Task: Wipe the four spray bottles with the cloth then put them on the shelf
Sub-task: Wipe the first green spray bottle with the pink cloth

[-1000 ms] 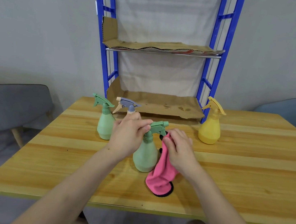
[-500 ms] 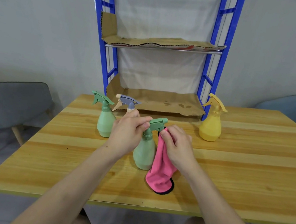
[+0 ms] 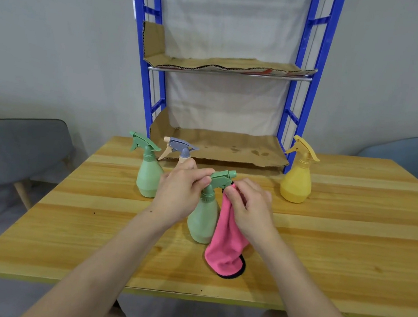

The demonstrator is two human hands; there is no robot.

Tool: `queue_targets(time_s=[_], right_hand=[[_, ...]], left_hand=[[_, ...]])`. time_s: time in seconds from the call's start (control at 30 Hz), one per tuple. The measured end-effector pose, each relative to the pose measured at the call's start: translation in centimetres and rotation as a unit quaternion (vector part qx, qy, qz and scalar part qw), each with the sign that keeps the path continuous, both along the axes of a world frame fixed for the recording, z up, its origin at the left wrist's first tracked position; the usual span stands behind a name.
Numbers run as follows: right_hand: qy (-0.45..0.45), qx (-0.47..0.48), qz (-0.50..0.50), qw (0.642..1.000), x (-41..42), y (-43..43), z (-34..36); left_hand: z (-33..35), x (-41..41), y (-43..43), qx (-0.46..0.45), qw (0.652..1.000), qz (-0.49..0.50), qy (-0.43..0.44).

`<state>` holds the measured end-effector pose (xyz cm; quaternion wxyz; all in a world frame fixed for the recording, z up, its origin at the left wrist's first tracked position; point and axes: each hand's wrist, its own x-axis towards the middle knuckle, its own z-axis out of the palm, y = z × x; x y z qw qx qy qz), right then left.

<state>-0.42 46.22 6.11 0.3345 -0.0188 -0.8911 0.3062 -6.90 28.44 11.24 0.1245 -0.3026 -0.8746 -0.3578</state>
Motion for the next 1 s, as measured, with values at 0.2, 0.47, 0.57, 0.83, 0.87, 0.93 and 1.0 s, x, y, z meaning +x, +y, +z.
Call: queue_targets(time_s=[0.2,0.47,0.57,0.83,0.87,0.93,1.0], right_hand=[[-0.021,0.077,-0.024,0.997,0.0,0.7,-0.1],[-0.019,-0.014,0.036,0.999,1.2,1.5,-1.8],[-0.025,-0.105,0.006,0.994,2.5,1.5,-2.2],[0.108,-0.179,-0.037,0.977,5.2,-0.1,-1.6],[0.119,-0.173,-0.036,0.977,5.0,-0.5,-1.4],[0.133,-0.166,-0.035,0.976,4.4,-1.3,-1.2],[0.141,-0.160,-0.026,0.977,3.9,-2.2,-1.2]], left_hand=[[0.2,0.0,-0.1,-0.011,1.000,-0.001,0.008],[-0.1,0.0,0.0,0.011,1.000,0.002,-0.014],[-0.1,0.2,-0.1,0.022,1.000,0.003,-0.014],[-0.3,1.6,0.2,0.089,0.995,0.030,-0.030],[-0.2,1.9,0.3,0.100,0.994,0.036,-0.035],[-0.3,2.4,0.4,0.126,0.990,0.043,-0.053],[-0.3,2.8,0.2,0.151,0.985,0.036,-0.077]])
